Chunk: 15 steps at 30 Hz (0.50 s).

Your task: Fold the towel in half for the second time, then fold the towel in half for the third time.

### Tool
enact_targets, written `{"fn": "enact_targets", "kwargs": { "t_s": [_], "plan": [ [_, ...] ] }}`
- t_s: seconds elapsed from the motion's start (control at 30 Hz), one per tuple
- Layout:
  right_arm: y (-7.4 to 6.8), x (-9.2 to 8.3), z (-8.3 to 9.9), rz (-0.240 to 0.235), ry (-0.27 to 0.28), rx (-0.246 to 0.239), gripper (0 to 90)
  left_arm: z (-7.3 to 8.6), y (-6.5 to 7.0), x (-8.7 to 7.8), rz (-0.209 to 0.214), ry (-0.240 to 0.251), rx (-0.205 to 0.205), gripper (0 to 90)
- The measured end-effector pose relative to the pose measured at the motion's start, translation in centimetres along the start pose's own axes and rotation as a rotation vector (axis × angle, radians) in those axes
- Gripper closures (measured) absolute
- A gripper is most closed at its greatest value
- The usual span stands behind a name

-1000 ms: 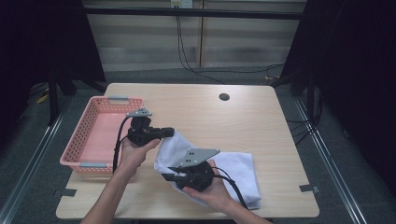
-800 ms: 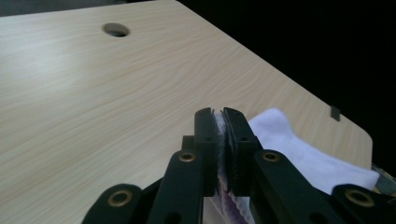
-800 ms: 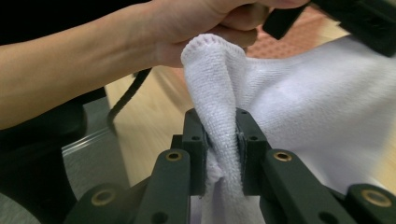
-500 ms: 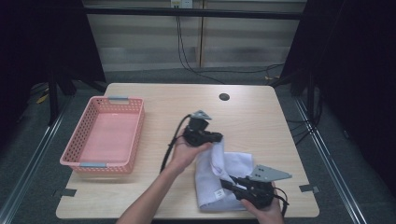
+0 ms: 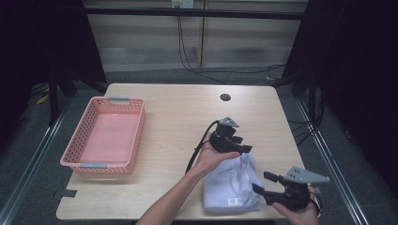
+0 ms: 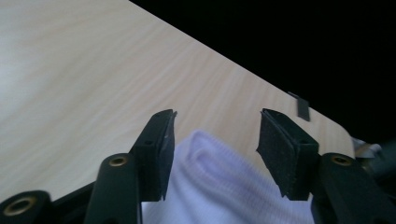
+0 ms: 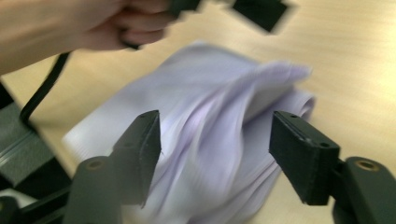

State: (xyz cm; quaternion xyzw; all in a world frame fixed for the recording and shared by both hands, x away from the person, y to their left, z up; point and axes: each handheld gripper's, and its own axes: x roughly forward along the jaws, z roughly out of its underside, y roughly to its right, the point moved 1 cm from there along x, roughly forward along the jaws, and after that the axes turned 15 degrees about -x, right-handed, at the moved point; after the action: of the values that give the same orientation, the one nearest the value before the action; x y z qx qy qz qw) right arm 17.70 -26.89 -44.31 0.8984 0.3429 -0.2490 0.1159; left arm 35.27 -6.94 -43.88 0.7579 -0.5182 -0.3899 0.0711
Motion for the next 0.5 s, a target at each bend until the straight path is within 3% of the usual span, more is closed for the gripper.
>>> {"fn": "enact_targets", "kwargs": {
  "t_s": [0.07,0.1,0.13,0.17,0.2,0.27,0.3,0.33,0.4,0.43,0.5],
  "plan": [
    [1.4,1.0,-0.7,0.018,0.008,0.005,32.6,0.4,-0.3,-1.5,-0.009,0.007,-0.002,42.3],
    [3.0,3.0,-1.5,0.016,-0.016,0.007,31.2,0.8,-0.5,-2.5,-0.026,0.010,0.005,41.9],
    [3.0,3.0,-1.5,0.016,-0.016,0.007,31.2,1.1,-0.6,-3.0,-0.032,0.009,0.006,41.9],
    [3.9,4.7,-2.2,0.009,-0.055,-0.001,29.1,1.6,-0.7,-3.7,-0.034,0.009,0.010,41.8],
    [3.9,4.7,-2.2,0.009,-0.055,-0.001,29.1,2.1,-0.8,-4.2,-0.032,0.003,0.014,41.8],
    [4.8,6.7,-2.9,0.035,-0.101,-0.025,28.2,3.6,-1.0,-5.7,-0.031,-0.001,0.016,41.1],
    [6.0,8.4,-3.2,0.040,-0.138,-0.026,26.5,4.4,-1.1,-6.2,-0.039,-0.013,0.019,40.3],
    [6.0,8.4,-3.2,0.040,-0.138,-0.026,26.5,5.1,-1.0,-6.8,-0.040,-0.027,0.021,40.3],
    [7.7,10.4,-2.7,0.038,-0.203,-0.019,25.2,7.6,-0.6,-8.3,-0.031,-0.068,0.024,37.7],
    [7.7,10.4,-2.7,0.038,-0.203,-0.019,25.2,7.6,-0.6,-8.3,-0.031,-0.068,0.024,36.5],
    [8.3,10.9,-1.7,-0.006,-0.198,-0.028,23.3,10.0,-0.3,-9.4,-0.039,-0.108,0.043,34.7]
  ]
}}
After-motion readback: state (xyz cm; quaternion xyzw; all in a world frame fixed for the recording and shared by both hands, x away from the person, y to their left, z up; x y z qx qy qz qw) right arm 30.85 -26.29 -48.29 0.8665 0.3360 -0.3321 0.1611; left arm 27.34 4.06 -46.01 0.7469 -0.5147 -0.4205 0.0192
